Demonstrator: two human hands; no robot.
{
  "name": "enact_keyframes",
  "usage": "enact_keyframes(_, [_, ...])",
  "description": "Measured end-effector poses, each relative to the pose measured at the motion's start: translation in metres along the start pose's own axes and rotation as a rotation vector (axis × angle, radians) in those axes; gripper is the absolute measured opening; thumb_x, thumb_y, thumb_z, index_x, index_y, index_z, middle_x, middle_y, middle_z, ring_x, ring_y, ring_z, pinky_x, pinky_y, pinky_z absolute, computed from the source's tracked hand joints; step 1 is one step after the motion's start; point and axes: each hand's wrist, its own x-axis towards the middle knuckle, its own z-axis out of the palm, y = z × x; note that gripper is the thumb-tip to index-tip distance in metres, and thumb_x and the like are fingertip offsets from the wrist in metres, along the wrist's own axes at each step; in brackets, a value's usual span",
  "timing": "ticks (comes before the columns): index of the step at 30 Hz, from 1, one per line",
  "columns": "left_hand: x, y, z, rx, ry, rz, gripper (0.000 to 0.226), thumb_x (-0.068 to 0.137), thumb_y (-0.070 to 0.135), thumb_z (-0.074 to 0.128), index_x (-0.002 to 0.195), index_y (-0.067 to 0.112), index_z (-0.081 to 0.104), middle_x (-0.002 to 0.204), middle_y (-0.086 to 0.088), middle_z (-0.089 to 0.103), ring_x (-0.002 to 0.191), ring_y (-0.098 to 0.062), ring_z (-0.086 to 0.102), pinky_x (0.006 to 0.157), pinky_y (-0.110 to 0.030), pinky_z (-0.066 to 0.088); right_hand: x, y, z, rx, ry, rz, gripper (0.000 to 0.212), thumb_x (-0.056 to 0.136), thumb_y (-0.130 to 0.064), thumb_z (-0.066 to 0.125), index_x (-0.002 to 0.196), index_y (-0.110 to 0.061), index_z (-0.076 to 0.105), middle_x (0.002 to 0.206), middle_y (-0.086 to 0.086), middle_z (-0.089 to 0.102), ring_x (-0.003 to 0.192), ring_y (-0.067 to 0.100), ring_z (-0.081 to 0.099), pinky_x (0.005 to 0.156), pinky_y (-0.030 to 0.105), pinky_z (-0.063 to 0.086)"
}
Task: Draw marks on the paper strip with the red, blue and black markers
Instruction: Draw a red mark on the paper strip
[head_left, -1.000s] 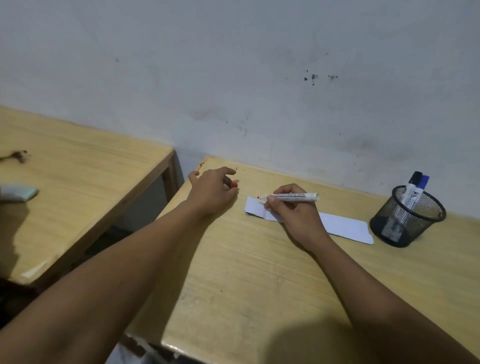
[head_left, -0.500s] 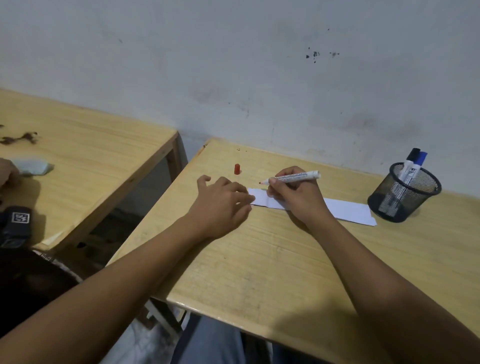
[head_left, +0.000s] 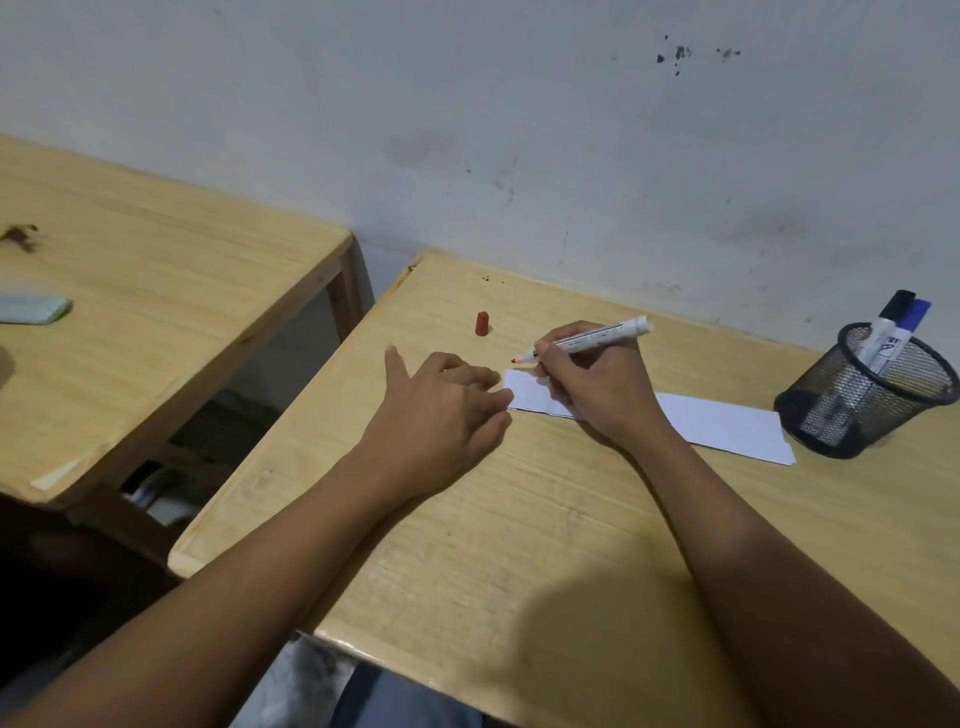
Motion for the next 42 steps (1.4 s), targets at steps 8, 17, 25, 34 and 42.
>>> enact_keyframes(8, [0.0012,0.0006,-0.0032,-0.060,-0.073,-0.064,0.040,0.099,0.053,0.038,0.132,0.044,0.058,0.155,0.004,0.042,0.147,-0.028,0.023,0.110,-0.076,0.011,0.0053,0.0067,0.0010,-0.033,-0.043,-0.034,0.016,0.095,-0.017,0.069,0.088,-0.004,0.075,0.070,0.002,0.074,0.052,0.007,0.063,0.050,0.019,0.046])
enact_keyframes(17, [0.0022,0.0011,-0.0047,-0.043,-0.094,-0.051,0.042,0.099,0.053,0.037,0.136,0.043,0.055,0.156,0.003,0.041,0.147,-0.028,0.023,0.108,-0.077,0.011,0.0063,0.0078,0.0023,-0.088,-0.050,-0.043,0.017,0.096,-0.023,0.069,0.090,-0.008,0.077,0.071,-0.003,0.074,0.054,0.005,0.065,0.050,0.016,0.046])
enact_keyframes(25, [-0.0005,-0.0023,-0.0045,-0.048,-0.131,-0.026,0.049,0.095,0.061,0.036,0.138,0.043,0.052,0.159,0.004,0.035,0.149,-0.027,0.018,0.108,-0.078,0.007,0.0057,0.0075,0.0027,-0.131,-0.060,-0.065,0.018,0.097,-0.023,0.068,0.087,-0.010,0.077,0.062,-0.017,0.071,0.054,0.001,0.065,0.050,0.011,0.045])
enact_keyframes(34, [0.0007,-0.0014,-0.0060,-0.026,-0.160,-0.038,0.061,0.088,0.074,0.038,0.140,0.044,0.049,0.161,0.006,0.031,0.151,-0.026,0.015,0.110,-0.077,0.004,0.0060,0.0062,0.0032,-0.152,-0.061,-0.056,0.019,0.097,-0.024,0.067,0.088,-0.011,0.076,0.060,-0.020,0.070,0.055,-0.002,0.065,0.050,0.009,0.045])
enact_keyframes(42, [-0.0001,-0.0007,-0.0066,-0.040,-0.153,-0.037,0.060,0.088,0.073,0.039,0.138,0.043,0.051,0.160,0.005,0.033,0.150,-0.026,0.016,0.110,-0.077,0.004,0.0051,0.0044,0.0019,-0.145,-0.081,-0.064,0.023,0.096,-0.022,0.068,0.085,-0.004,0.076,0.064,-0.014,0.073,0.058,0.000,0.067,0.053,0.014,0.047])
